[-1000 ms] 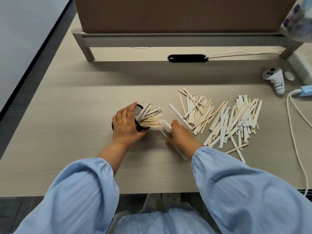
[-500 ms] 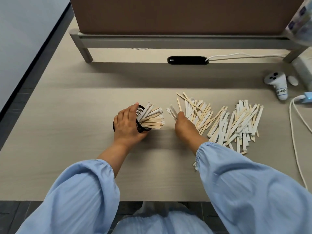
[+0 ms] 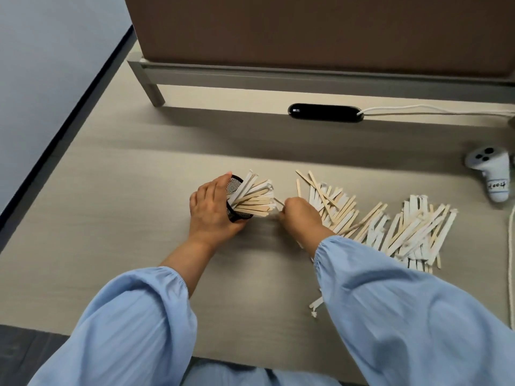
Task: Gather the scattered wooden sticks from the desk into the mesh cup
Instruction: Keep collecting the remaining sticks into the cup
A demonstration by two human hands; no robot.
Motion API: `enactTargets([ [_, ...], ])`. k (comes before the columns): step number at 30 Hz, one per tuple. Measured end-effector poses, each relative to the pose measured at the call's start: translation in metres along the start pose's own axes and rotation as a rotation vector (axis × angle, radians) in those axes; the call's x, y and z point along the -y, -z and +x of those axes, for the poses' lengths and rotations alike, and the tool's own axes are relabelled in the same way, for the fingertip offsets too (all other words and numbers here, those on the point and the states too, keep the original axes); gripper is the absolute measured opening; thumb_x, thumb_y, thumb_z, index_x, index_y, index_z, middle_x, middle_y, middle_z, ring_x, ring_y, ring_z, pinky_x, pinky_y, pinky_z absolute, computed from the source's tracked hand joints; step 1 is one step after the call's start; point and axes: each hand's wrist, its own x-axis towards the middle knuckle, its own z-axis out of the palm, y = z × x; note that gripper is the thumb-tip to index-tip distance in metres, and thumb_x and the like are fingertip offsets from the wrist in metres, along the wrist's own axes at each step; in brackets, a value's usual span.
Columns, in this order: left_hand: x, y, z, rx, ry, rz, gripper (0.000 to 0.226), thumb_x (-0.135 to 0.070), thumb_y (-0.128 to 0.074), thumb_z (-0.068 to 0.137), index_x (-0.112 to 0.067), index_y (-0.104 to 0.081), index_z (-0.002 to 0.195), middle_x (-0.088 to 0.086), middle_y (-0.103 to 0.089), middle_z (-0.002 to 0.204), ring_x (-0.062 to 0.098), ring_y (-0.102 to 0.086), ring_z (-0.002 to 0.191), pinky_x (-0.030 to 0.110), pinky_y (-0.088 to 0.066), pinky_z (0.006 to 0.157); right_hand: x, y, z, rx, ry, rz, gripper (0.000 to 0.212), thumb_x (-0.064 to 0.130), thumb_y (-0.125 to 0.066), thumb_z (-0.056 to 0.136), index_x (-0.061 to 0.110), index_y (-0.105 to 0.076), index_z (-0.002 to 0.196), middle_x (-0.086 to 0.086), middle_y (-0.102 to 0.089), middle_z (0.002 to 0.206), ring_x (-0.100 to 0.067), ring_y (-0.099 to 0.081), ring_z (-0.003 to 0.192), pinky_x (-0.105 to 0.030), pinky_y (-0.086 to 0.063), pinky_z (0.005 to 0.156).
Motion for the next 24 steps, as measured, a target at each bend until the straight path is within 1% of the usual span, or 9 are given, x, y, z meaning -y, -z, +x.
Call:
enactTargets([
  [3, -0.004, -0.002, 0.006, -0.018, 0.002, 0.008, 0.086, -0.057, -0.054, 0.055, -0.020, -0.029, 0.129, 0.013, -0.058, 0.118, 0.021, -0.036, 0.104, 0.034, -0.023, 0.088, 0.000, 0.015, 0.006, -0.071, 0.005, 0.114, 0.025, 0.019, -0.036, 0.095, 0.005, -0.045, 0.113, -0.019, -0.062, 0.109, -0.036, -0.058, 0.094, -0.033, -0.037, 0.069],
  [6, -0.012, -0.007, 0.013, -0.019, 0.000, 0.007, 0.086, -0.058, -0.054, 0.055, -0.020, -0.030, 0.129, 0.013, -0.058, 0.117, 0.021, -0.036, 0.104, 0.034, -0.023, 0.088, -0.009, 0.030, 0.014, -0.167, -0.014, 0.162, 0.020, 0.012, -0.029, 0.096, 0.005, -0.037, 0.113, -0.023, -0.062, 0.110, -0.040, -0.058, 0.099, -0.035, -0.035, 0.070],
  [8, -0.018, -0.012, 0.016, -0.013, -0.007, 0.007, 0.086, -0.058, -0.054, 0.055, -0.020, -0.030, 0.129, 0.012, -0.058, 0.117, 0.020, -0.036, 0.104, 0.034, -0.023, 0.088, -0.017, 0.038, 0.019, -0.198, -0.022, 0.155, 0.017, 0.015, -0.031, 0.098, 0.005, -0.038, 0.111, -0.023, -0.062, 0.108, -0.040, -0.059, 0.098, -0.035, -0.036, 0.068],
  [11, -0.027, -0.019, 0.020, 0.007, -0.029, 0.003, 0.085, -0.057, -0.054, 0.056, -0.020, -0.031, 0.129, 0.011, -0.058, 0.118, 0.021, -0.037, 0.105, 0.034, -0.023, 0.089, -0.035, 0.048, 0.026, -0.185, -0.085, 0.146, 0.031, 0.033, -0.046, 0.096, 0.005, -0.046, 0.111, -0.019, -0.063, 0.111, -0.038, -0.059, 0.103, -0.035, -0.037, 0.071],
  [15, -0.031, -0.025, 0.028, 0.040, -0.051, 0.009, 0.086, -0.057, -0.054, 0.055, -0.021, -0.030, 0.129, 0.009, -0.057, 0.119, 0.021, -0.037, 0.106, 0.034, -0.023, 0.090, -0.055, 0.048, 0.032, -0.137, -0.139, 0.068, 0.035, 0.035, -0.061, 0.087, 0.008, -0.056, 0.109, -0.015, -0.063, 0.111, -0.033, -0.059, 0.102, -0.033, -0.044, 0.077],
  [18, -0.030, -0.025, 0.033, 0.055, -0.064, 0.018, 0.086, -0.057, -0.054, 0.056, -0.020, -0.030, 0.130, 0.010, -0.057, 0.119, 0.021, -0.038, 0.106, 0.034, -0.023, 0.091, -0.057, 0.047, 0.037, -0.133, -0.126, 0.052, 0.029, 0.030, -0.058, 0.089, 0.007, -0.059, 0.108, -0.015, -0.061, 0.113, -0.034, -0.059, 0.102, -0.032, -0.042, 0.074],
  [20, -0.030, -0.026, 0.037, 0.058, -0.078, 0.012, 0.085, -0.057, -0.054, 0.056, -0.019, -0.031, 0.129, 0.010, -0.057, 0.119, 0.021, -0.037, 0.106, 0.033, -0.023, 0.090, -0.053, 0.048, 0.038, -0.110, -0.124, 0.011, 0.028, 0.024, -0.053, 0.093, 0.005, -0.059, 0.113, -0.017, -0.059, 0.117, -0.036, -0.058, 0.105, -0.034, -0.043, 0.077],
  [22, -0.029, -0.026, 0.040, 0.064, -0.099, 0.003, 0.084, -0.057, -0.054, 0.057, -0.019, -0.032, 0.129, 0.009, -0.058, 0.118, 0.021, -0.037, 0.106, 0.033, -0.023, 0.090, -0.048, 0.050, 0.038, -0.124, -0.140, -0.001, 0.027, 0.018, -0.043, 0.097, 0.004, -0.054, 0.117, -0.017, -0.057, 0.119, -0.036, -0.056, 0.107, -0.036, -0.043, 0.080],
  [24, -0.028, -0.026, 0.044, 0.071, -0.115, -0.007, 0.083, -0.056, -0.054, 0.057, -0.019, -0.031, 0.128, 0.009, -0.058, 0.118, 0.022, -0.038, 0.106, 0.033, -0.023, 0.090, -0.044, 0.053, 0.034, -0.169, -0.183, 0.044, 0.024, 0.013, -0.035, 0.097, 0.005, -0.047, 0.117, -0.019, -0.059, 0.116, -0.037, -0.054, 0.105, -0.037, -0.039, 0.075],
])
